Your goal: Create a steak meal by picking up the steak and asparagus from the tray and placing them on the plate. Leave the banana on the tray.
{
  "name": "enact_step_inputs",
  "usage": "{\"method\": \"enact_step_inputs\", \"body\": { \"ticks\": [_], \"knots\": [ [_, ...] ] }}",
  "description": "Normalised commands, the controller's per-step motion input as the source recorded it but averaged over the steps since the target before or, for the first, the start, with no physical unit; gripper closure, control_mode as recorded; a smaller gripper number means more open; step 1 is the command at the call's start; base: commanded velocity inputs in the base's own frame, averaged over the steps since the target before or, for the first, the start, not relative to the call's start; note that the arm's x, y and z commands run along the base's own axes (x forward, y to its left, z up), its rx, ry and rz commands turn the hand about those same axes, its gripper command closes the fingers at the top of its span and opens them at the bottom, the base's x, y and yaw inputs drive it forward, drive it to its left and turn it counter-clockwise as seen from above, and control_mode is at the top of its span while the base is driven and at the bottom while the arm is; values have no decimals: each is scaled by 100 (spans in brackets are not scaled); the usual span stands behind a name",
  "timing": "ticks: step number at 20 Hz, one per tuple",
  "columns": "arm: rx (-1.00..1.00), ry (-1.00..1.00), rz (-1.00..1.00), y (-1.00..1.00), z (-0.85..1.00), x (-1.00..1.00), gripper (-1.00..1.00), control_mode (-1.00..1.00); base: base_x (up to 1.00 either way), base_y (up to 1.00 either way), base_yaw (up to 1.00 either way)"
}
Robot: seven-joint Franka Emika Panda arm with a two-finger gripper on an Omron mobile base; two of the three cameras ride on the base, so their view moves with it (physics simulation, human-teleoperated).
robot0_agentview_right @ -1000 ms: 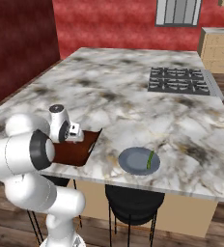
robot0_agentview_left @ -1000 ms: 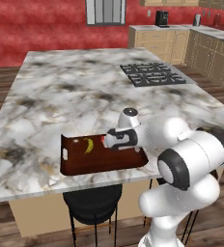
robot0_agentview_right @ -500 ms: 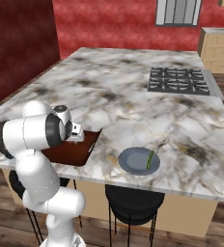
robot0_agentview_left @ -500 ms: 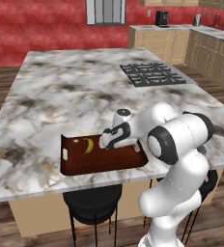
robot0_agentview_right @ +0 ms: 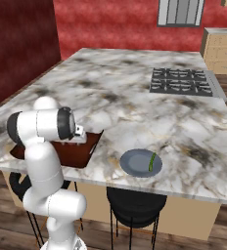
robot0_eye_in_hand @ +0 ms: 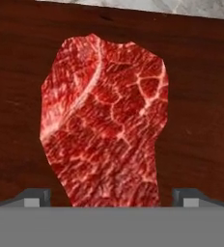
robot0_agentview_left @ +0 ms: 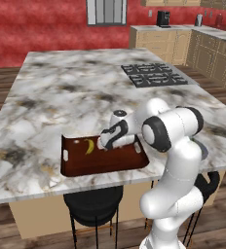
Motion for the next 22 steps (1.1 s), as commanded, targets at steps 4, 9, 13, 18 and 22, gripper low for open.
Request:
{"method": "enact_step_inputs", "body": {
  "ticks": [4,9,13,18,22],
  "knots": [
    [0,2,0,0,-16,36,-100,-100,0,0,0],
    [0,0,0,0,-1,24,-100,-100,0,0,0],
    [0,0,1,0,-23,2,100,-100,0,0,0],
    [0,-3,9,0,-28,-17,100,-100,0,0,0],
    [2,-18,8,-20,55,-87,100,-100,0,0,0]
  ]
}}
